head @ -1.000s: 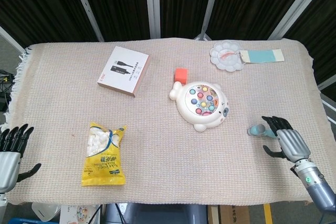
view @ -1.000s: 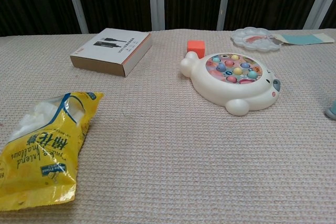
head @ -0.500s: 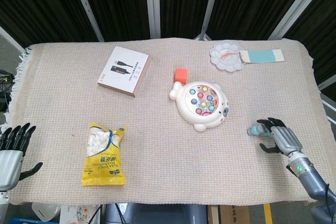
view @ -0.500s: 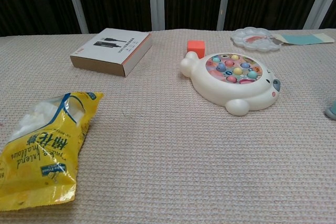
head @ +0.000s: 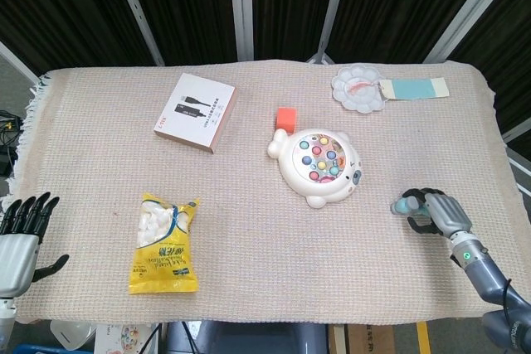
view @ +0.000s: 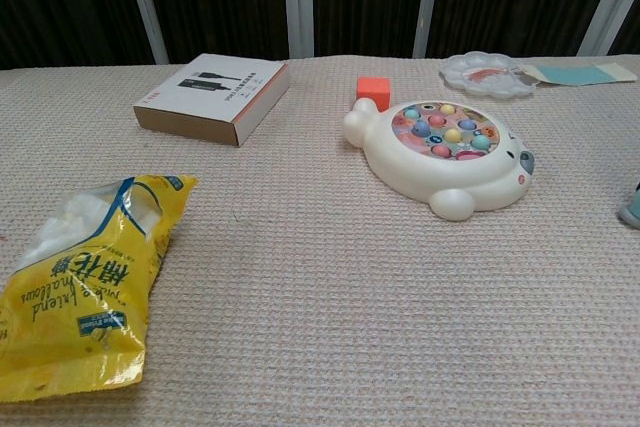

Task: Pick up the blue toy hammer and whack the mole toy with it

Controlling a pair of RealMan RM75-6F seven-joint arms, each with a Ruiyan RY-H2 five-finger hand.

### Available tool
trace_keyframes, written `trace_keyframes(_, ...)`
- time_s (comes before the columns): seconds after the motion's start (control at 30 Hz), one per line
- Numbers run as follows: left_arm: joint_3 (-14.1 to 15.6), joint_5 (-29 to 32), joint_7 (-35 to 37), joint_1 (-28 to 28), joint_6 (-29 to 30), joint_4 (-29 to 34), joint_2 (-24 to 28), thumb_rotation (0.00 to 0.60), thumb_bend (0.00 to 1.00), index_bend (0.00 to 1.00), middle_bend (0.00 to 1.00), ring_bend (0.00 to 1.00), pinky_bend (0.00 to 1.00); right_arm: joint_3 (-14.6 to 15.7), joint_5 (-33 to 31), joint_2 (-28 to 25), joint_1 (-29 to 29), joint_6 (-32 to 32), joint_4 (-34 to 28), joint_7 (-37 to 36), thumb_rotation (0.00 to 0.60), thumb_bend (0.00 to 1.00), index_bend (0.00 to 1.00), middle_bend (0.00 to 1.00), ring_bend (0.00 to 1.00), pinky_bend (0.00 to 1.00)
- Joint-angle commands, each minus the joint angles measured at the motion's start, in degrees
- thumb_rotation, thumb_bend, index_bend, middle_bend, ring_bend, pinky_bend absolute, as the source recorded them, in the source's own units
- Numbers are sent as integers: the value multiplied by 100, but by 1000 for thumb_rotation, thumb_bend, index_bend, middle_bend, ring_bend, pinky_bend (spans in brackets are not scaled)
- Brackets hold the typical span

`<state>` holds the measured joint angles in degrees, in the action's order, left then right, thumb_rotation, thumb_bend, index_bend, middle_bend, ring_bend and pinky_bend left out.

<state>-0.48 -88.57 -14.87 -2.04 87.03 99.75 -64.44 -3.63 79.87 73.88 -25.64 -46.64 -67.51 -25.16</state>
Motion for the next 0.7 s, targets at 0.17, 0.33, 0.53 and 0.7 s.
trace_keyframes(0.17,-9,23,-37,-19,-22,16,4,600,154,0,0,0,0,35,59,102,-51,0,184,-122,600,501,346,353,224,173)
trace_keyframes(0.33,-20,56,-60,-38,-51,25,3,600,155,0,0,0,0,59,60,142,-74,28,256,-148,600,524,368,371,233,173)
trace_keyframes(0.53,-31,97,-83,-59,-83,30,1,600,154,0,0,0,0,82,65,185,-90,32,316,-169,600,563,384,385,240,173)
trace_keyframes(0.7,-36,116,-93,-73,-101,29,-4,600,154,0,0,0,0,100,66,197,-97,27,340,-169,600,578,398,390,246,173)
